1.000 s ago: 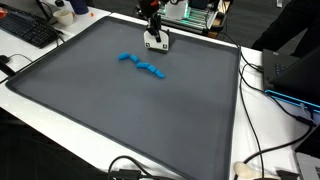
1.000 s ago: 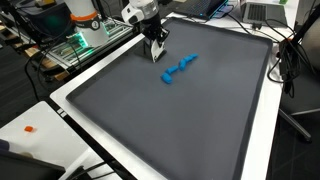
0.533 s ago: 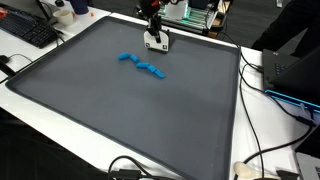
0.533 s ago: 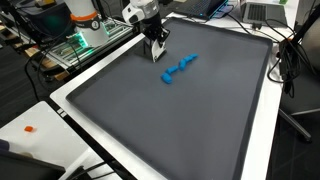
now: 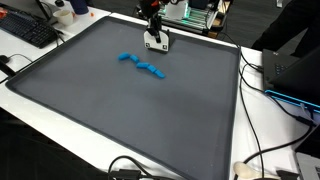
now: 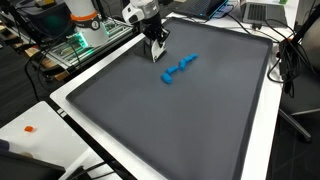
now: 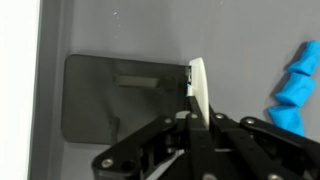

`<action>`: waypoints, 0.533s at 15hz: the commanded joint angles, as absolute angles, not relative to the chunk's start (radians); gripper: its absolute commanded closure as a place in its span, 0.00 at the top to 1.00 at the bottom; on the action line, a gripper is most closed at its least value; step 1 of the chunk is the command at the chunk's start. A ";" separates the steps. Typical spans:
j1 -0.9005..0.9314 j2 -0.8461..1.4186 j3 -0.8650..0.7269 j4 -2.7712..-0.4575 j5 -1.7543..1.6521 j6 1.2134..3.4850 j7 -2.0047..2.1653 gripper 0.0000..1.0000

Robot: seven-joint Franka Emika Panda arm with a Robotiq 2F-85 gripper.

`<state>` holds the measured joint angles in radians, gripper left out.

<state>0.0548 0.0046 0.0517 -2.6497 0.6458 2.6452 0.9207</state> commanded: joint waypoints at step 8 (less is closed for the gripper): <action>0.056 0.001 0.052 -2.674 0.635 2.658 0.935 0.74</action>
